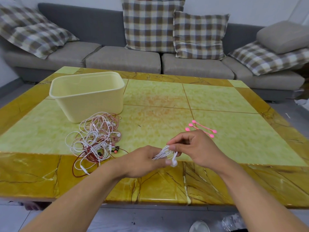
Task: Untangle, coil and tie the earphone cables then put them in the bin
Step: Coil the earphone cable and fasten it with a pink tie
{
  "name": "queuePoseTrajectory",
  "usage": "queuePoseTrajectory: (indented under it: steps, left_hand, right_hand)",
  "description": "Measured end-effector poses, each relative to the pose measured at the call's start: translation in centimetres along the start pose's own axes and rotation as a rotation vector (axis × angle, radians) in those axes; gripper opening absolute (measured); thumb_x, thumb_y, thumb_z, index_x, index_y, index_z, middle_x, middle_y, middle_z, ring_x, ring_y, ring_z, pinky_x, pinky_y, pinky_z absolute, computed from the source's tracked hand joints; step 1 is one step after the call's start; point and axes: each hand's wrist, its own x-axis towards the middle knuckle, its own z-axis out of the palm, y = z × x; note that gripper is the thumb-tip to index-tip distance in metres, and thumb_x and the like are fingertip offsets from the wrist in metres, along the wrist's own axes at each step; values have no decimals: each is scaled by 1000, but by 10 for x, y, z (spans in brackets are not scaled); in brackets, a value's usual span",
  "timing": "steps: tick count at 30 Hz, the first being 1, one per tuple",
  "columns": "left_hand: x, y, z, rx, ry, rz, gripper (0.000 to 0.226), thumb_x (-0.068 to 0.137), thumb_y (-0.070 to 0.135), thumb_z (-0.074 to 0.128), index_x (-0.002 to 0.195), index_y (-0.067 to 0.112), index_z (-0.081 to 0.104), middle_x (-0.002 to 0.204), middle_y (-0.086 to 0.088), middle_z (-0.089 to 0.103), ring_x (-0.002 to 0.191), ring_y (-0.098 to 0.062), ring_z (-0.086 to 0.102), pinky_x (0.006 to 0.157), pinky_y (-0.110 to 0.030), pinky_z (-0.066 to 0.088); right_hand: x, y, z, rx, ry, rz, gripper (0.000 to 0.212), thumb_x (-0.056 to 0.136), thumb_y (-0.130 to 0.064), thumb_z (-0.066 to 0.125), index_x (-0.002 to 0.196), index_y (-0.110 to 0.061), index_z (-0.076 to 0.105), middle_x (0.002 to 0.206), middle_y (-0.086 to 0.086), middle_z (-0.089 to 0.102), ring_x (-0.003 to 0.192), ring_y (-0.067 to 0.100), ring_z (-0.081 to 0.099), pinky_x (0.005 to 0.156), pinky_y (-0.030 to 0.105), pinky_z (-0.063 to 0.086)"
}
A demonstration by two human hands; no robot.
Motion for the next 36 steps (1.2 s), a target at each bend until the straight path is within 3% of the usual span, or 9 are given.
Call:
queuePoseTrajectory:
  steps: [5, 10, 13, 19, 24, 29, 36]
  left_hand:
    - [3, -5, 4, -143, 62, -23, 38, 107, 42, 40, 79, 21, 55, 57, 14, 39, 53, -9, 32, 53, -25, 30]
    - [6, -7, 4, -287, 110, -61, 40, 107, 42, 40, 75, 20, 51, 58, 12, 38, 54, -11, 29, 50, -24, 26]
    - [6, -7, 3, -294, 102, -87, 42, 107, 41, 41, 70, 23, 52, 57, 10, 38, 53, -11, 28, 52, -27, 23]
    - [3, -3, 0, -314, 62, -64, 43, 107, 42, 40, 70, 20, 47, 58, 8, 33, 54, -12, 24, 53, -27, 21]
    - [3, 1, 2, -376, 74, -83, 46, 107, 49, 33, 82, 16, 53, 61, 6, 31, 58, -14, 27, 60, -29, 31]
    - [4, 2, 1, -426, 145, -102, 40, 105, 47, 43, 85, 14, 54, 59, 9, 30, 54, -11, 27, 56, -25, 31]
    - [7, 6, 1, -307, 96, -82, 40, 106, 43, 44, 89, 15, 67, 64, 7, 31, 58, -11, 29, 57, -23, 34]
  right_hand:
    - [0, 3, -3, -4, -10, -12, 14, 87, -12, 77, 98, -19, 80, 88, 0, 79, 74, 14, 72, 74, 23, 57]
    - [-3, 1, 0, -109, -92, -49, 23, 97, -30, 64, 118, -33, 75, 117, -19, 72, 114, 0, 65, 104, 31, 50]
    - [-5, -4, 3, -56, -145, 12, 39, 88, -46, 65, 124, -34, 71, 123, -22, 70, 120, -5, 61, 112, 33, 44]
    - [-4, -4, 6, -43, -69, -9, 23, 84, -28, 78, 106, -30, 78, 103, -16, 77, 104, -1, 70, 102, 31, 53]
    - [-3, 0, 3, -53, 10, -39, 12, 85, -20, 79, 96, -25, 81, 90, -13, 79, 91, 2, 73, 89, 23, 56]
    - [0, 1, 1, -11, 63, -54, 12, 84, -18, 79, 94, -23, 82, 89, -11, 79, 89, 4, 74, 85, 19, 56]
    - [-2, 8, -1, -3, 78, -22, 14, 85, -17, 79, 91, -30, 79, 88, -13, 78, 88, 1, 73, 79, 11, 51]
